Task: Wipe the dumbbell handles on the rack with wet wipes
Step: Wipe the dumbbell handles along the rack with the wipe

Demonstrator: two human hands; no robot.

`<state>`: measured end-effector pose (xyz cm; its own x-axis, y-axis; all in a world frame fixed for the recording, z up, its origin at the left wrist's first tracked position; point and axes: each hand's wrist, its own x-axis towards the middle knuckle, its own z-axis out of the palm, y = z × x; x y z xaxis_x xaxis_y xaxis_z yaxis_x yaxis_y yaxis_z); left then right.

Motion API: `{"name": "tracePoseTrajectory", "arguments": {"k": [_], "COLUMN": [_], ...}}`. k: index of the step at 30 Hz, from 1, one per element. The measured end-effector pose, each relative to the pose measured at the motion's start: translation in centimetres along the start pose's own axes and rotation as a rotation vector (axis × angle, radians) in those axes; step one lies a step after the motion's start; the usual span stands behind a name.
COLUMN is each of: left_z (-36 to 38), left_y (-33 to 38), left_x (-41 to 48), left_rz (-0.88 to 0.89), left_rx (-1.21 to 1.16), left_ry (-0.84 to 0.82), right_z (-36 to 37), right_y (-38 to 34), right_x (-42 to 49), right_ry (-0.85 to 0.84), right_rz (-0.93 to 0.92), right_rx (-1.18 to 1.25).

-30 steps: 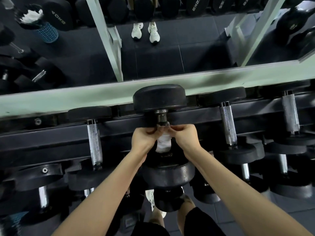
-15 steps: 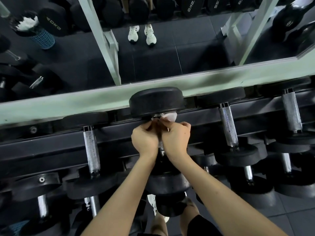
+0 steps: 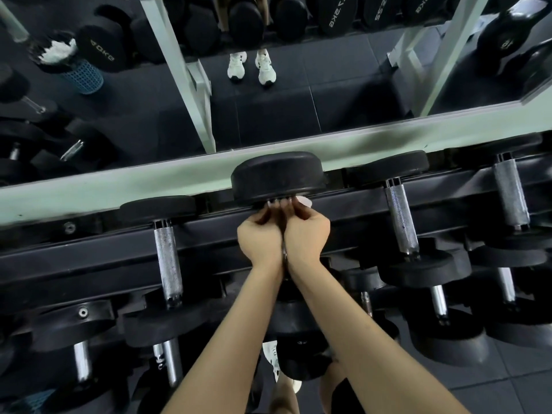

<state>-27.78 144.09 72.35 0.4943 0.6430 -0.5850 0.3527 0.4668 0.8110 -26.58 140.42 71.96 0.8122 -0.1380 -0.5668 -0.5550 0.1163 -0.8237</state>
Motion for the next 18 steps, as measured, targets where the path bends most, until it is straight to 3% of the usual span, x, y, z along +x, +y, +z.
{"name": "tracePoseTrajectory", "arguments": {"k": [2,4,10,18], "left_z": [-0.5,-1.1,-1.1,-1.0], "left_y": [-0.2,-0.2,0.4,-0.1], "left_x": [-0.6,-0.6,1.0,2.4], "left_rz": [0.014,-0.029,-0.069,-0.057], "left_rx": [0.082,0.046,-0.072,0.089], "left_ry": [-0.022,-0.093,-0.019,-0.082], "right_z": [-0.4,-1.0,-1.1,-1.7], "right_y": [0.4,0.3,-1.1,-0.8], "right_x": [-0.1,-0.1,0.8,2.4], "right_ry": [-0.043,-0.083,0.031,-0.128], "right_rz": [-0.080,-0.073,0.187,0.042], "right_rx": [-0.203,-0.234,0.245,-0.058]}}
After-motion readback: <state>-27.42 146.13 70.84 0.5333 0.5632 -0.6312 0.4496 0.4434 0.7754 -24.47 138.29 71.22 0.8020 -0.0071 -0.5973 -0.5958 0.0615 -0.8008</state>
